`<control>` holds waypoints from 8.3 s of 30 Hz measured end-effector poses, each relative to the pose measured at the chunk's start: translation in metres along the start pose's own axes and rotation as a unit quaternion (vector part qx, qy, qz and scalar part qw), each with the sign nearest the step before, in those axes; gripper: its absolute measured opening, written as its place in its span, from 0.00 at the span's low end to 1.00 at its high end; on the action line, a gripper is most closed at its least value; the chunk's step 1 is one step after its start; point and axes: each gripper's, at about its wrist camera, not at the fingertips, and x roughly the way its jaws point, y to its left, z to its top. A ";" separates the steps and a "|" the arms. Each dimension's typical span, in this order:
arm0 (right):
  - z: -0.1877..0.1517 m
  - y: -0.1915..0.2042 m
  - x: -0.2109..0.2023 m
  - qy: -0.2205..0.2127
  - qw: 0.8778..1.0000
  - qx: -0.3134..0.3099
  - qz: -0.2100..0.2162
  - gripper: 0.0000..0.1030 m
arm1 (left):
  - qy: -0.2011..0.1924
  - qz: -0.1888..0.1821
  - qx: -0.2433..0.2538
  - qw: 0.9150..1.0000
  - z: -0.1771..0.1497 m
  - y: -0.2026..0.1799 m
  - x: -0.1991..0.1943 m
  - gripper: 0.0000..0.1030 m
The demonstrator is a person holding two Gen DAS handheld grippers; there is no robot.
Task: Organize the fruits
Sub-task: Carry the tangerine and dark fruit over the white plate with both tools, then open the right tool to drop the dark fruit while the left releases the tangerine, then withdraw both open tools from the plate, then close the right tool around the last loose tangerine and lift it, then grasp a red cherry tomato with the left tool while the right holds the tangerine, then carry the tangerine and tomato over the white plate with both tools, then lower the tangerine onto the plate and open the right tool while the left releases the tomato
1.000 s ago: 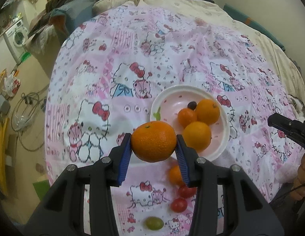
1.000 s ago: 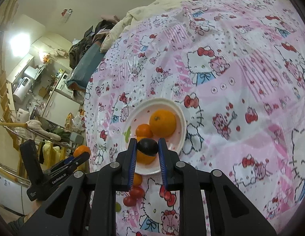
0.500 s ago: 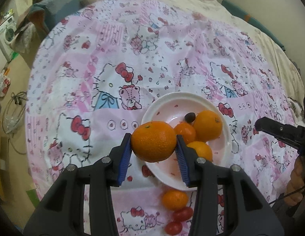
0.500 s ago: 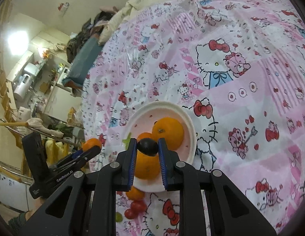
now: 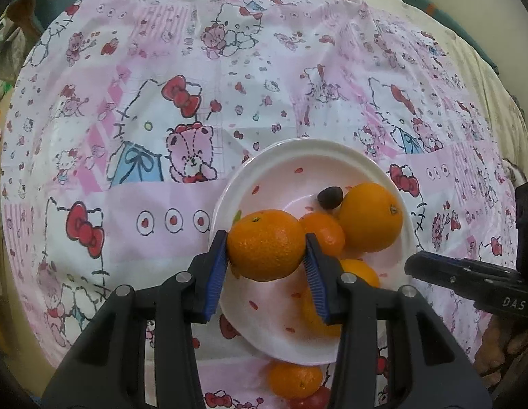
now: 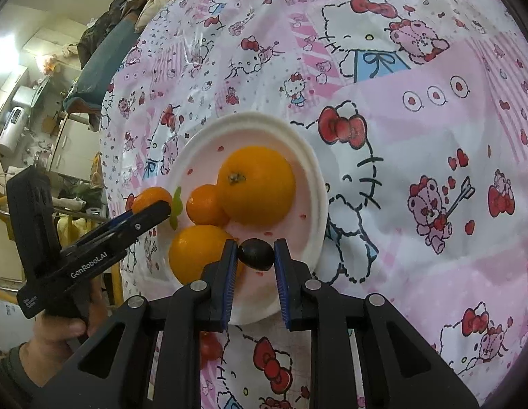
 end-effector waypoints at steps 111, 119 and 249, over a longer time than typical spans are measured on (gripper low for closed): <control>-0.085 0.083 0.085 0.099 0.992 -0.075 -0.009 0.47 | -0.047 0.060 -0.157 0.985 -0.125 0.082 -0.092 0.83; -0.085 0.082 0.071 0.092 0.993 -0.078 0.012 0.41 | -0.015 0.058 -0.120 0.991 -0.131 0.080 -0.077 0.82; 0.067 0.042 0.035 -0.015 0.995 -0.093 -0.013 0.44 | 0.024 -0.022 0.045 0.998 0.022 -0.004 0.022 0.27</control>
